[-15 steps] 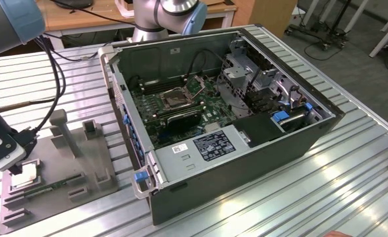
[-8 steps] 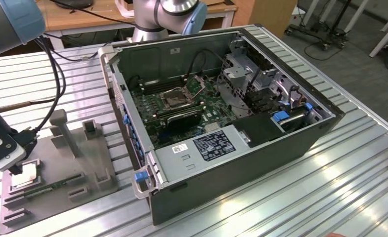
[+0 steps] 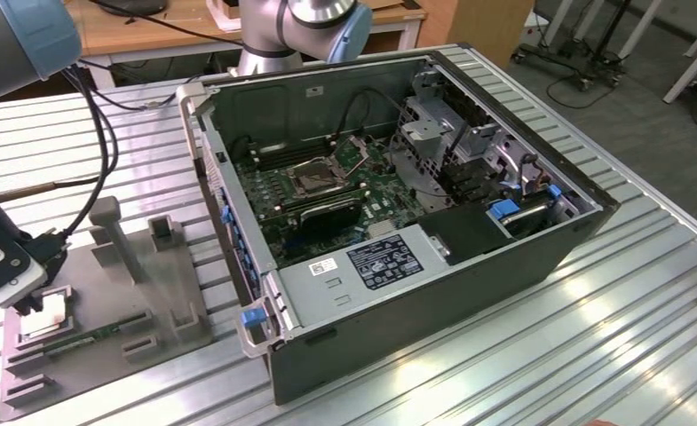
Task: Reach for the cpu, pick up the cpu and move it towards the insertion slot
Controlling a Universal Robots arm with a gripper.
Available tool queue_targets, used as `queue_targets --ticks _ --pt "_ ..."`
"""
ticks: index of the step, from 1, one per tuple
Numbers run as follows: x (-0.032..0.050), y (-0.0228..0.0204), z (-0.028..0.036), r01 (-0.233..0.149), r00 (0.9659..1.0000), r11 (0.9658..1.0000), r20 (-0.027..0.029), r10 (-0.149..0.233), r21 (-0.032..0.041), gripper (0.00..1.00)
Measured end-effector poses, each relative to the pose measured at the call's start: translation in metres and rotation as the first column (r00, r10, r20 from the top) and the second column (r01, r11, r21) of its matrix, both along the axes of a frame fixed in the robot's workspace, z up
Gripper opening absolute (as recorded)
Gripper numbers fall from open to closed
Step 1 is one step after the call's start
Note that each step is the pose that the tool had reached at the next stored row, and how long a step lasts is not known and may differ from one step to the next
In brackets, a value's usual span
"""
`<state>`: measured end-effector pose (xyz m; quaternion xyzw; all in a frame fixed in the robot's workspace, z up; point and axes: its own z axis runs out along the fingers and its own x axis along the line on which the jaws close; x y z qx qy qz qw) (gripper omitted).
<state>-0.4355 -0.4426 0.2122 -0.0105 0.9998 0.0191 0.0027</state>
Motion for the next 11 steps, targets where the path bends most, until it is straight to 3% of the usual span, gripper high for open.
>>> queue_targets --ticks 4,7,11 --pt "0.0 0.0 0.0 0.0 1.0 1.0 0.0 0.0 0.0 0.35" --pt "0.0 0.0 -0.0001 0.0 1.0 1.0 0.0 0.0 0.0 0.41" --pt "0.0 0.0 -0.0001 0.0 1.0 1.0 0.0 0.0 0.0 0.58"
